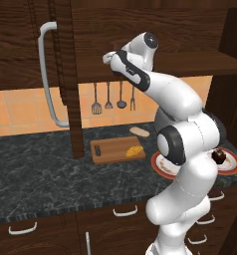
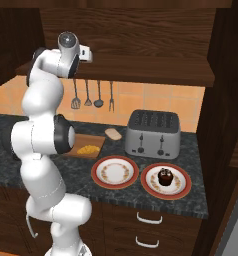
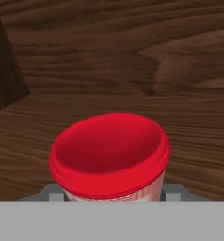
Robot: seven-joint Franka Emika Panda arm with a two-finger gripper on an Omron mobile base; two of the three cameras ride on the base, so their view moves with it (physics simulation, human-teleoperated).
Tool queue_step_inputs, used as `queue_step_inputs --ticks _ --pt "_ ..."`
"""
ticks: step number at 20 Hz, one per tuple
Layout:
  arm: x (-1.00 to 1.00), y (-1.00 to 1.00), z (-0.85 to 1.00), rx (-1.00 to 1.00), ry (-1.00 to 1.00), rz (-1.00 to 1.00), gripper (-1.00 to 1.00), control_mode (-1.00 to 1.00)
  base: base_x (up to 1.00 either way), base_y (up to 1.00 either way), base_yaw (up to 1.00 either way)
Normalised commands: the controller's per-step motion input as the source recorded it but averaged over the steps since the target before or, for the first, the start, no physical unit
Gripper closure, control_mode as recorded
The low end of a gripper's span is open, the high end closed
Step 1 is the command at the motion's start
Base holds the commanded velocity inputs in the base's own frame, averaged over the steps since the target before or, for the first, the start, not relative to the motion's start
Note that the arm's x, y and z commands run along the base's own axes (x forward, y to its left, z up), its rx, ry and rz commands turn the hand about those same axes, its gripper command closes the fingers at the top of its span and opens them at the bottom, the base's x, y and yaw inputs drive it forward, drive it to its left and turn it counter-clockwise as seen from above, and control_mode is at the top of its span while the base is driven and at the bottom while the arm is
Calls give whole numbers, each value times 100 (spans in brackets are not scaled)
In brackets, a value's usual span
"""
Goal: From the different types of pastries on the counter, select a croissant and place it on the cutting board. Then retrieve a jar of jam from the cabinet and place it alongside the croissant on the cutting board.
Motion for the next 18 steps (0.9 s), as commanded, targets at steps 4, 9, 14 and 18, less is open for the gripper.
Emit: queue_step_inputs --ticks 4,9,14,18 --pt "-34 0 12 -1 -11 0 100 -100 0 0 0" --pt "-44 0 40 0 -14 0 100 -100 0 0 0" --pt "-75 -10 39 0 -12 -7 100 -100 0 0 0" --pt "-81 -10 40 -2 0 -22 100 -100 0 0 0"
